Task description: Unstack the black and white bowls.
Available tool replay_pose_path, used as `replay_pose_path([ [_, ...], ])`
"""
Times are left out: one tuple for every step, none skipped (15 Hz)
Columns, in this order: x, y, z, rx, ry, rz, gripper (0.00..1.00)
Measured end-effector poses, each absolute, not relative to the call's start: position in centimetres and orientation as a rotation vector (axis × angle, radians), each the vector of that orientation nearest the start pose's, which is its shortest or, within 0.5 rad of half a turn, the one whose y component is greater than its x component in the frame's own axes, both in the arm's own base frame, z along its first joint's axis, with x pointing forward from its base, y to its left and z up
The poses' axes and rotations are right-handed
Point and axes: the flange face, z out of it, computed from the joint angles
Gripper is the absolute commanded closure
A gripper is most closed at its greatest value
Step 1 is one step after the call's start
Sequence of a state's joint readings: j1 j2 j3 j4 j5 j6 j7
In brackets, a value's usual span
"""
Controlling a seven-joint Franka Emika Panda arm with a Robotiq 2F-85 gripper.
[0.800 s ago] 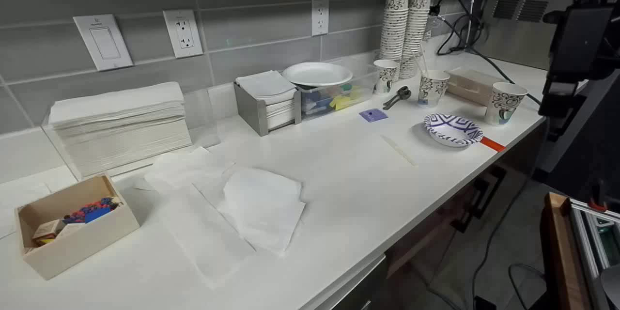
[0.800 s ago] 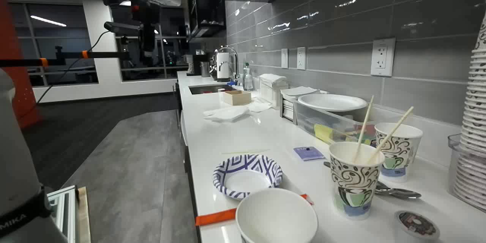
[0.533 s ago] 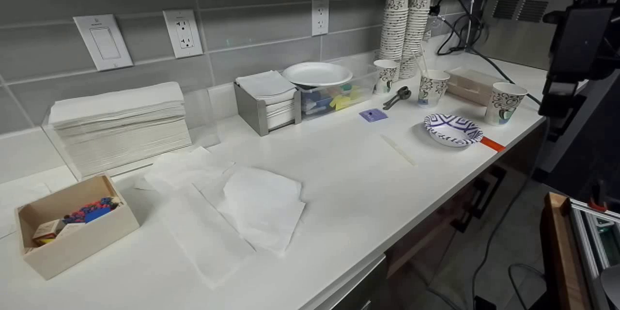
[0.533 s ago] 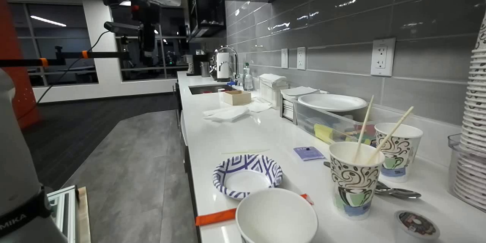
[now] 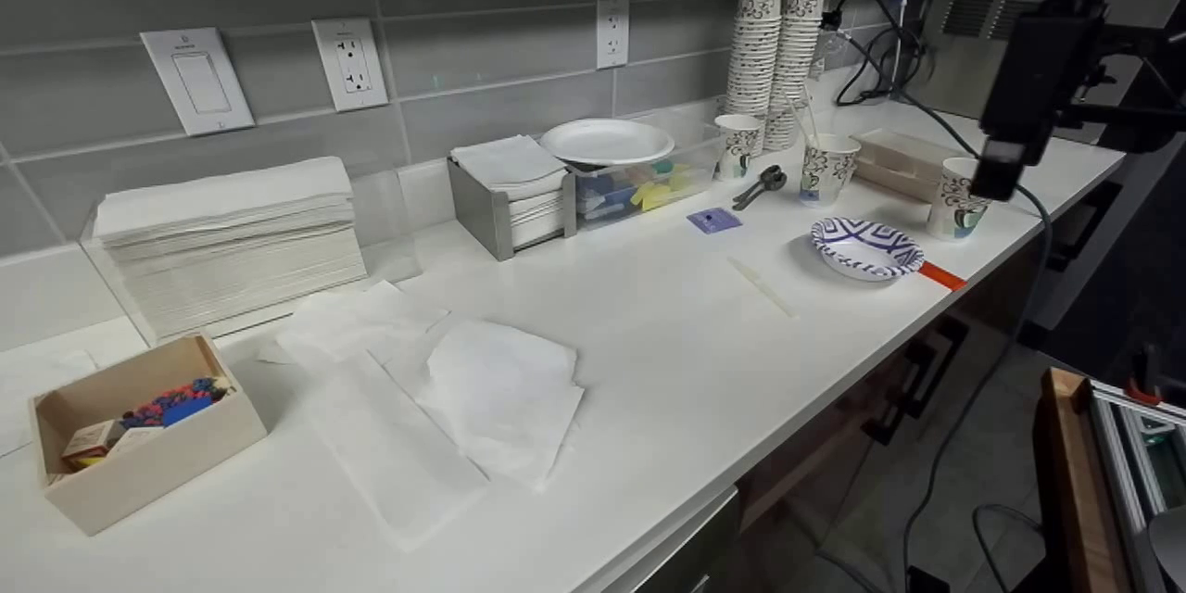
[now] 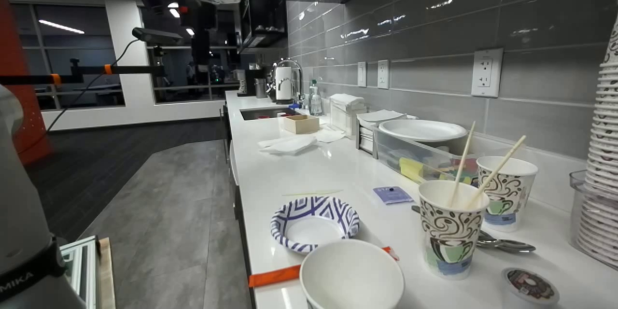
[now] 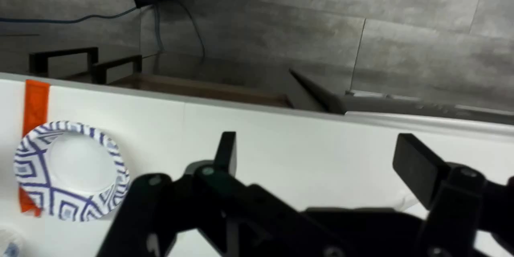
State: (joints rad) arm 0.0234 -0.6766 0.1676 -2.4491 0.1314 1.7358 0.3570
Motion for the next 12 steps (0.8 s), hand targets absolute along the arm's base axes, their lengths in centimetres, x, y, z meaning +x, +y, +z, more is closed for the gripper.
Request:
replay_pose_path([
  [34.5, 6.9, 51.8, -3.115, 0.433, 0.025, 0.00],
  [35.4, 5.2, 51.4, -3.117, 0.508, -0.025, 0.00],
  [36.2, 3.5, 50.9, -3.117, 0.581, -0.071, 0.00],
  [37.1, 1.8, 50.3, -3.109, 0.657, -0.110, 0.00],
  [37.9, 0.1, 49.6, -3.094, 0.734, -0.134, 0.00],
  [38.7, -1.5, 48.7, -3.078, 0.804, -0.151, 0.00],
  [39.4, -3.1, 47.7, -3.062, 0.864, -0.162, 0.00],
  [40.0, -4.5, 46.7, -3.047, 0.910, -0.174, 0.00],
  [40.6, -5.8, 45.6, -3.035, 0.945, -0.188, 0.00],
  [41.1, -7.0, 44.4, -3.027, 0.983, -0.195, 0.00],
  [41.3, -8.2, 43.3, -3.023, 1.022, -0.201, 0.00],
  [41.6, -9.3, 42.1, -3.021, 1.060, -0.203, 0.00],
])
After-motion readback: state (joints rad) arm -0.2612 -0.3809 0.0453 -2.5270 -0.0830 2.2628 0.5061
